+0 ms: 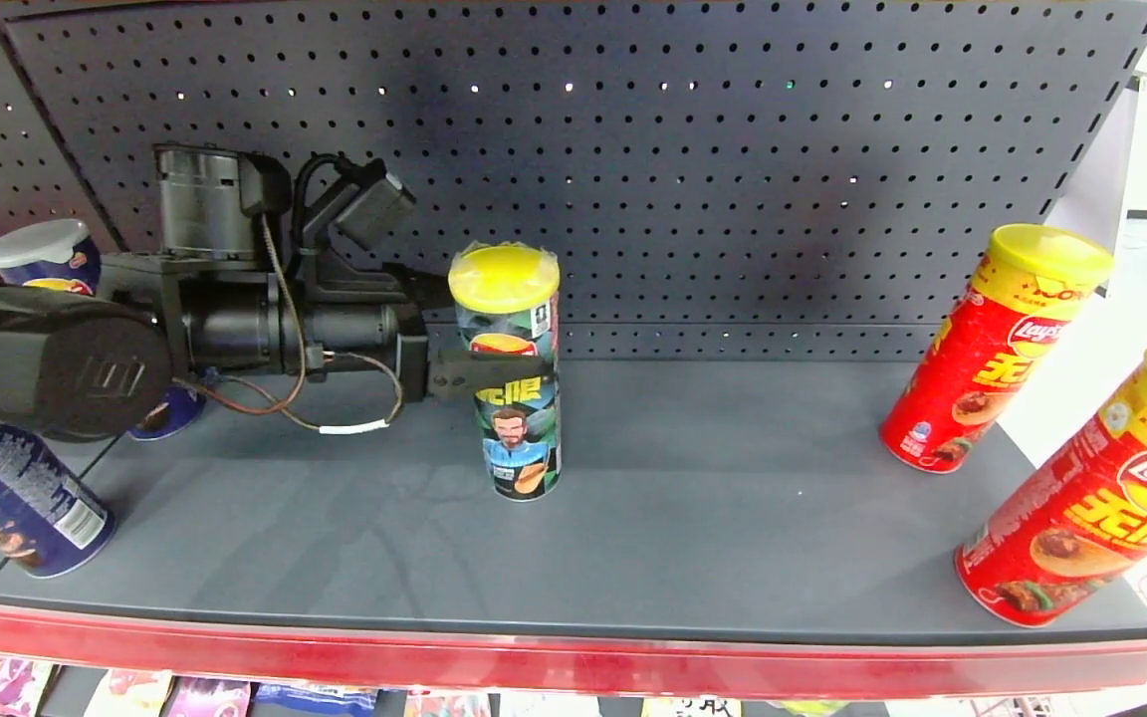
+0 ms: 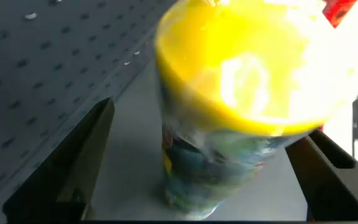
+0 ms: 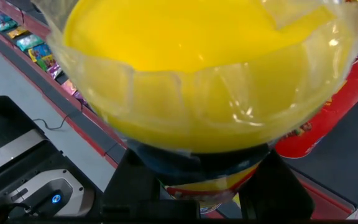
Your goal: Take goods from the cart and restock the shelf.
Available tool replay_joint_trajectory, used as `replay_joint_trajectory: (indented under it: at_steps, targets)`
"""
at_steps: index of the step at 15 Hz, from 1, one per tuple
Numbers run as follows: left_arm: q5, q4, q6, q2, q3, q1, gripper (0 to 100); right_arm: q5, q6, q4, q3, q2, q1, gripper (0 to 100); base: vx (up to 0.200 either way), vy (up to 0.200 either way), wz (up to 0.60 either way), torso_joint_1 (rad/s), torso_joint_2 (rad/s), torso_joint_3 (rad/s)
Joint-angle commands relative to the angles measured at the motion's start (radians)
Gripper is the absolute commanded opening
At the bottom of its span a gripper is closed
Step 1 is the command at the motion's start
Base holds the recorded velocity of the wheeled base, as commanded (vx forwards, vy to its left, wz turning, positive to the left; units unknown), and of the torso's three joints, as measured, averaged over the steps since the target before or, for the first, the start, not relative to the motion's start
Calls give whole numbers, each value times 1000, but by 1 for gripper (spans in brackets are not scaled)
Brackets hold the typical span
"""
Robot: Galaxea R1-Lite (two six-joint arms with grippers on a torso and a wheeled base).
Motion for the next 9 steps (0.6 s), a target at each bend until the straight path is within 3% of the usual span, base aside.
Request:
replay_joint_trajectory:
  at_steps: [1,6,7,9]
  targets:
    - [0,0,-7,32,-12,-21,100,1,-1,0,0,1,-1,0,0,0,0,0,0,0]
    - [0,-1,-8,44,-16,-24,100,1,-1,0,-1,9,-1,0,0,0,0,0,0,0]
    - [0,-1,-8,42,-14,-24,0,1,1,0,-1,9,-1,0,0,0,0,0,0,0]
    - [0,-1,-19,33,-6,-26,0,1,-1,0,-1,11,-1,0,0,0,0,0,0,0]
